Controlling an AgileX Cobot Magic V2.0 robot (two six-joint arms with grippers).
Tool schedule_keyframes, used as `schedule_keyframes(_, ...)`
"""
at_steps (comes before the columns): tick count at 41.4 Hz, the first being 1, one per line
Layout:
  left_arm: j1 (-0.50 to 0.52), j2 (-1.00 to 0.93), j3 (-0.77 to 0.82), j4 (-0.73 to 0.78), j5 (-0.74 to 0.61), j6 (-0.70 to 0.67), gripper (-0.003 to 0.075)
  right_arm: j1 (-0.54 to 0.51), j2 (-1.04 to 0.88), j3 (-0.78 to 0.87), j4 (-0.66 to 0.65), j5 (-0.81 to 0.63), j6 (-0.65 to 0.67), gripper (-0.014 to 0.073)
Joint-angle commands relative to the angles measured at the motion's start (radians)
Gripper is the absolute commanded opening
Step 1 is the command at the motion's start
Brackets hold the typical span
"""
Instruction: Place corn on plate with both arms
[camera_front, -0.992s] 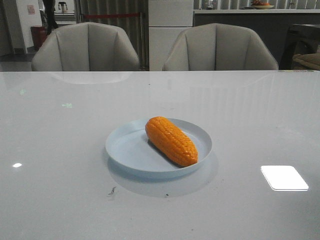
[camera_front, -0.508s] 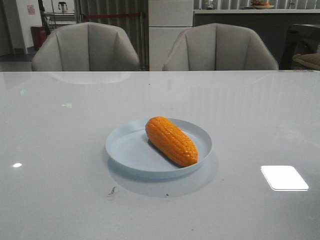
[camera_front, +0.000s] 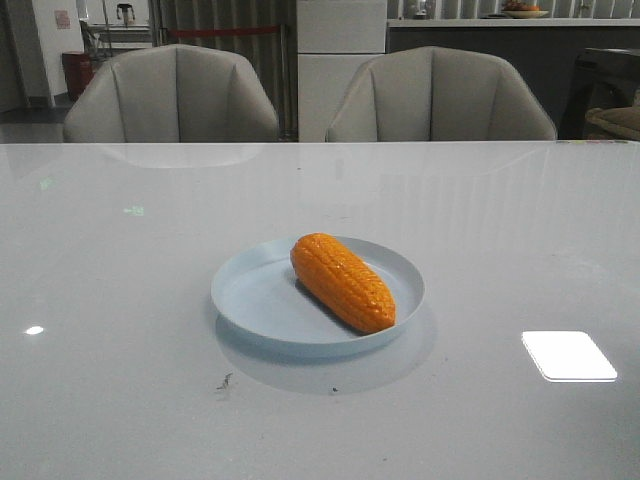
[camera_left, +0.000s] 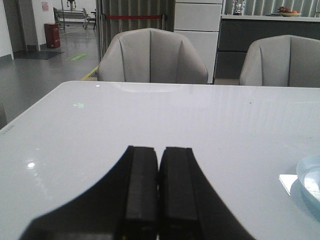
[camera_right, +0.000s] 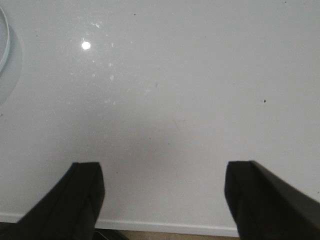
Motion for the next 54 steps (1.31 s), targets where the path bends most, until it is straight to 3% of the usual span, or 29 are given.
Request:
schedule_keyframes(1, -0.008, -0.017, 0.035, -0.001, -0.076, -0.012, 0.0096, -0.008, -0.011, -0.025, -0.001, -0.059, -0.008, 0.0601)
schedule_keyframes(21, -0.008, -0.017, 0.035, -0.001, -0.076, -0.012, 0.0096, 0.020, -0.384, 0.059, -0.003, -0.085, -0.008, 0.0589)
schedule_keyframes(26, -0.008, -0.017, 0.035, -0.001, -0.076, -0.012, 0.0096, 0.053, -0.538, 0.121, -0.003, -0.120, -0.008, 0.0484)
schedule_keyframes(34, -0.008, -0.017, 0.035, -0.001, -0.076, -0.012, 0.0096, 0.055, -0.755, 0.187, -0.002, -0.202, -0.008, 0.0204)
schedule_keyframes(40, -0.008, -0.017, 0.035, -0.001, -0.076, -0.012, 0.0096, 0.055, -0.872, 0.249, 0.023, -0.296, -0.008, 0.0044)
schedule_keyframes(54, -0.008, -0.017, 0.035, -0.001, -0.078, -0.012, 0.0096, 0.094, -0.861, 0.496, 0.091, -0.654, -0.008, 0.0056)
